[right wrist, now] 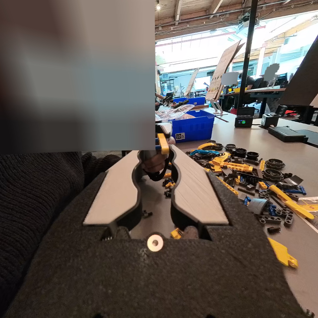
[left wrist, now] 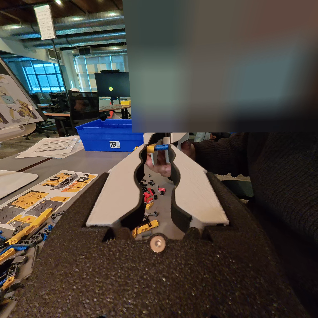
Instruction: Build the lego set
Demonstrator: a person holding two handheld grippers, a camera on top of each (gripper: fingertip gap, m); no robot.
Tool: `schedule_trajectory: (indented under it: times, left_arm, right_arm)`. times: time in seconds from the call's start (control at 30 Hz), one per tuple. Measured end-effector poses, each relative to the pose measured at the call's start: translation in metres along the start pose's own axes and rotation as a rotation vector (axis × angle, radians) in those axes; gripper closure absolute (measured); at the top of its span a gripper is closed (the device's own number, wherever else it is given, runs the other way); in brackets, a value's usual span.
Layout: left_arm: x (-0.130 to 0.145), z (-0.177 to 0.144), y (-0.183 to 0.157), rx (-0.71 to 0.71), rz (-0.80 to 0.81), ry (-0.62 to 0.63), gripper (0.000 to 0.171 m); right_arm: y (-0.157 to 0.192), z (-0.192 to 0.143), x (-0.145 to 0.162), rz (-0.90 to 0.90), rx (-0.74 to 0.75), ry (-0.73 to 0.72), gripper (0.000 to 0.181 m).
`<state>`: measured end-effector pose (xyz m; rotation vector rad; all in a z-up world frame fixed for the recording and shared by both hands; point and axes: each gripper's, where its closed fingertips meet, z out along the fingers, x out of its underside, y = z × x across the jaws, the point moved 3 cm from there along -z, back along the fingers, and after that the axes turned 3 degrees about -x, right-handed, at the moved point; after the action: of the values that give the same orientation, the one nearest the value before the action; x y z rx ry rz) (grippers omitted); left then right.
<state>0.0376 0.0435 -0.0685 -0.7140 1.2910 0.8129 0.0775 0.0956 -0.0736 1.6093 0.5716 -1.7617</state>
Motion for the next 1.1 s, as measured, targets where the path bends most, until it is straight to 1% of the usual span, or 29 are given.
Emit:
schedule_trajectory:
  times: [0.13,0.23,0.47,0.7,0.83,0.87,0.9,0.93,1.0,1.03,1.1]
  left_arm:
    - [-0.001,0.0,-0.001,0.005,0.005,-0.005,0.148]
    - [-0.001,0.0,-0.002,0.009,0.005,-0.004,0.148]
    - [0.0,0.001,-0.003,0.017,0.004,-0.002,0.148]
    - [0.0,0.001,-0.001,0.01,-0.008,-0.007,0.148]
    - [0.002,0.001,0.002,0.004,-0.028,0.001,0.147]
    - [0.003,0.002,0.001,0.015,-0.031,0.01,0.147]
    - [0.005,0.003,0.0,0.017,-0.034,0.022,0.147]
    - [0.007,0.005,0.0,0.011,-0.027,0.038,0.147]
    - [0.008,0.005,0.0,-0.011,0.007,0.047,0.147]
    - [0.007,0.005,0.0,-0.018,0.013,0.043,0.147]
    - [0.005,0.003,0.001,-0.008,-0.006,0.028,0.147]
  right_arm:
    - [0.0,0.001,0.002,0.026,-0.01,0.006,0.154]
    - [0.001,0.003,0.009,0.054,-0.024,0.035,0.153]
    - [0.001,0.004,0.012,0.123,-0.064,0.026,0.154]
    - [-0.001,0.001,0.007,0.089,-0.047,-0.001,0.154]
    - [-0.002,-0.003,-0.001,0.068,-0.03,-0.048,0.155]
    - [-0.004,-0.005,-0.004,0.067,-0.018,-0.065,0.166]
    - [-0.005,-0.007,-0.006,0.068,-0.011,-0.085,0.17]
    - [-0.006,-0.008,-0.008,0.075,-0.01,-0.098,0.169]
    - [-0.006,-0.009,-0.008,0.087,-0.017,-0.098,0.164]
    - [-0.005,-0.008,-0.008,0.087,-0.022,-0.094,0.158]
    - [-0.006,-0.007,-0.008,0.085,-0.006,-0.085,0.141]
